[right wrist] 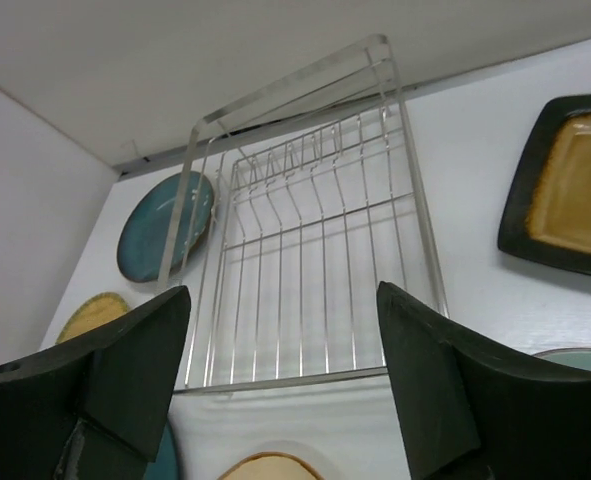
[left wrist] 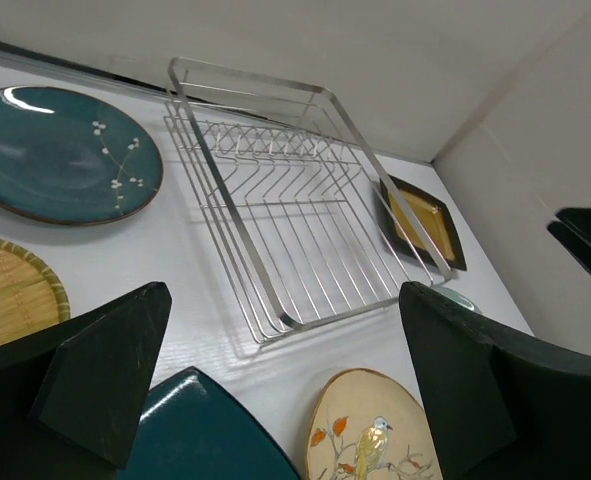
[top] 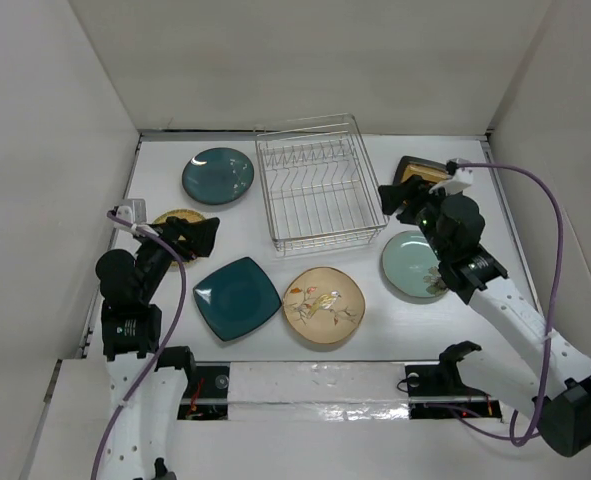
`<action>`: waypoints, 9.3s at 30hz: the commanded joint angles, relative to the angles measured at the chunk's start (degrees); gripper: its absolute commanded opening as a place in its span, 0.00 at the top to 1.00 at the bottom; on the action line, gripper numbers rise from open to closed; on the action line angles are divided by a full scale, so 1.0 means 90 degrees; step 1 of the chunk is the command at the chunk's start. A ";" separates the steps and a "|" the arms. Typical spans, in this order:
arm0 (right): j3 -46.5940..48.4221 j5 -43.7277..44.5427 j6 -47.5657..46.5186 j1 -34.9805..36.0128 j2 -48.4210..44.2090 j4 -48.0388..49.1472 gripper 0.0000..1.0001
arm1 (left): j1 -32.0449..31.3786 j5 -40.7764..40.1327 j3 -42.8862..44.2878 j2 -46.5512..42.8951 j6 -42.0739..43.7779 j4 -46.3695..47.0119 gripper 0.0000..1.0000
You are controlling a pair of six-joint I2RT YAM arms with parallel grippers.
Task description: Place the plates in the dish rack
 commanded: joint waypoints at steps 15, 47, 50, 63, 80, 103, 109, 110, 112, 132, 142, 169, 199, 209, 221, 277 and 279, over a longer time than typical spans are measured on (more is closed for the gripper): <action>0.0588 -0.0663 0.0999 -0.3529 0.1695 0.0734 1.00 | -0.1550 0.0727 -0.0228 -0.1092 0.0518 -0.0204 1.00; 0.0910 -0.4433 0.2817 -0.5117 0.6773 0.3059 0.46 | -0.2108 0.0024 -0.0199 -0.1522 0.0440 -0.0419 0.68; 0.0705 -0.4394 0.3169 -0.5117 0.6812 0.3636 0.66 | -0.2108 -0.0005 -0.0209 -0.1513 0.0440 -0.0409 0.68; -0.0175 -0.3750 0.4019 -0.4999 0.5223 0.5581 1.00 | -0.2108 -0.0035 -0.0229 -0.1444 0.0410 -0.0400 0.67; 0.3162 -0.0713 0.0193 -0.2268 0.2798 0.1266 1.00 | -0.2108 -0.0191 -0.0229 -0.1464 0.0400 -0.0429 0.66; 0.7179 0.1289 -0.2103 -0.0654 0.5659 -0.2183 1.00 | -0.2108 -0.0152 -0.0238 -0.1561 0.0410 -0.0399 0.66; 0.7140 0.1299 -0.2561 -0.0294 0.5952 -0.2164 1.00 | -0.2108 -0.0152 -0.0238 -0.1581 0.0420 -0.0399 0.66; 0.7091 0.1309 -0.2669 -0.0234 0.6040 -0.2135 1.00 | -0.2108 -0.0152 -0.0238 -0.1581 0.0410 -0.0399 0.66; 0.7042 0.1522 -0.2903 -0.0117 0.6099 -0.2037 1.00 | -0.2108 -0.0152 -0.0238 -0.1581 0.0410 -0.0399 0.66; 0.4965 0.0714 -0.1695 -0.0370 0.4393 -0.1190 0.18 | -0.2108 -0.0162 -0.0248 -0.1600 0.0400 -0.0399 0.66; -0.1403 0.1162 0.1196 -0.2116 -0.0486 -0.0169 1.00 | -0.2108 -0.0318 -0.0248 -0.1747 0.0410 -0.0438 0.96; -0.3036 -0.3271 0.1567 -0.5233 0.1343 0.0286 0.76 | -0.2176 -0.0582 -0.0170 -0.2069 0.0498 -0.0585 0.80; 0.6345 0.3056 -0.2717 0.0958 0.4241 -0.1138 1.00 | -0.2176 -0.0455 -0.0180 -0.1766 0.0469 -0.0556 0.67; 0.9404 0.4190 -0.4339 0.1026 0.6781 -0.1734 1.00 | -0.2176 -0.0445 -0.0180 -0.1708 0.0479 -0.0556 0.67; 0.8673 0.4561 -0.4779 0.1085 0.7515 -0.0904 1.00 | -0.2176 -0.0484 -0.0180 -0.1639 0.0479 -0.0556 0.67; -0.3329 -0.2636 0.1519 0.1260 -0.0239 -0.0192 0.31 | -0.1893 -0.0562 -0.0190 -0.1513 0.0459 -0.0546 0.67; -0.3329 -0.2500 0.1597 0.1319 -0.0083 -0.0162 0.35 | -0.1893 -0.0591 -0.0199 -0.1493 0.0459 -0.0565 0.67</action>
